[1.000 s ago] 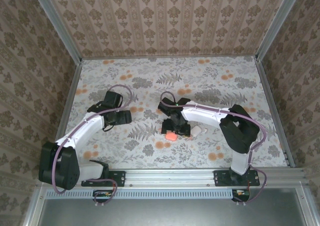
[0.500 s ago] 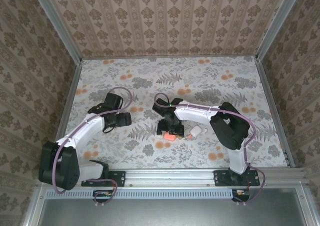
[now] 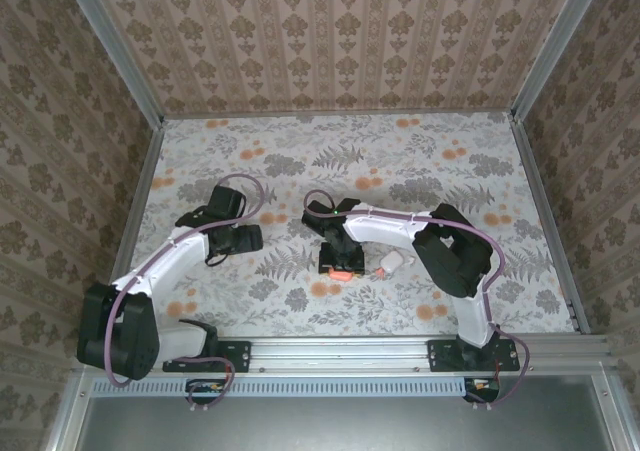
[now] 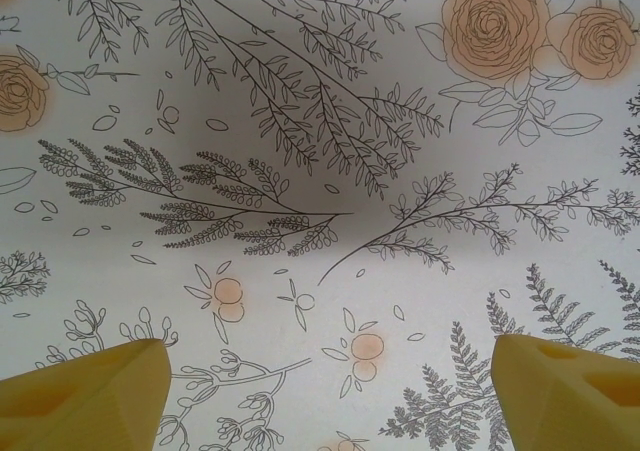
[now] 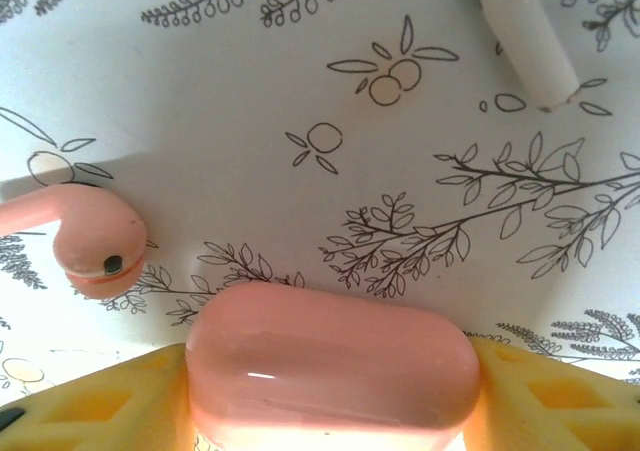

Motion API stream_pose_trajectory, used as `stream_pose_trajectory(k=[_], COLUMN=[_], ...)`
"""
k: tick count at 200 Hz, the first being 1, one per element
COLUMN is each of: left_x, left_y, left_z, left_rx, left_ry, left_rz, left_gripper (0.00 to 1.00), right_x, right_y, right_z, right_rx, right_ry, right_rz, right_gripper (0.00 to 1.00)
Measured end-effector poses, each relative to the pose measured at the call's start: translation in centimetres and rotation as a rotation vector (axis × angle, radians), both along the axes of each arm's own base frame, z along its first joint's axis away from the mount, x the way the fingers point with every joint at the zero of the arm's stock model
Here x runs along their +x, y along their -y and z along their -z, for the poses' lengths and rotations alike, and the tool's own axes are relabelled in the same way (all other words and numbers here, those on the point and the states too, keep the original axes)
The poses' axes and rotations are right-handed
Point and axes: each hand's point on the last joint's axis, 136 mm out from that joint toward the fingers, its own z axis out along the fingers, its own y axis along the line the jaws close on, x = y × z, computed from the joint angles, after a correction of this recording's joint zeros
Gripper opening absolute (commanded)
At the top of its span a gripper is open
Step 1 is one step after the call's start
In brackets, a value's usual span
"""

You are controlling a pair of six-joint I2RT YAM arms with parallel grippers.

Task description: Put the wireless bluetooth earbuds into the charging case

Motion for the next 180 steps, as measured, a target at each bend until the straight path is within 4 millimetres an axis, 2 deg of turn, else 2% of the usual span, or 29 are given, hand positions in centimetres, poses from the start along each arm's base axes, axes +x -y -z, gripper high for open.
stream_pose_trajectory(k=[19, 41, 62, 81, 109, 133, 156, 180], left_x=[0.0, -0.2, -0.3, -0.3, -0.5, -1.2, -2.1, -3.2], left_y=[0.2, 0.8, 1.8, 3.6, 6.3, 8.2, 10.6, 12.7], left_z=[-0.2, -0.3, -0.7, -1.6, -3.0, -4.6, -7.6, -10.0], left_rx=[-0.007, -0.035, -0.077, -0.159, -0.290, -0.340, -0.362, -0.370], left_ry=[0.010, 0.033, 0.093, 0.207, 0.454, 0.634, 0.783, 0.908], left_rz=[0.008, 0.032, 0.081, 0.165, 0.313, 0.440, 0.614, 0.776], left_gripper=[0.81, 0.80, 0.78, 0.76, 0.68, 0.67, 0.67, 0.67], right_x=[0.2, 0.4, 0.6, 1.2, 2.9, 4.9, 6.4, 6.7], right_y=[0.0, 0.1, 0.4, 0.4, 0.1, 1.1, 1.8, 0.7], right_z=[-0.1, -0.4, -1.6, -4.2, -9.6, -13.8, -16.4, -18.7], right_rx=[0.002, 0.023, 0.073, 0.179, 0.417, 0.594, 0.701, 0.809], right_ry=[0.015, 0.055, 0.122, 0.226, 0.447, 0.614, 0.711, 0.752], right_rz=[-0.009, -0.008, -0.004, 0.001, 0.009, 0.064, 0.094, 0.057], right_gripper=[0.53, 0.52, 0.52, 0.52, 0.53, 0.52, 0.52, 0.51])
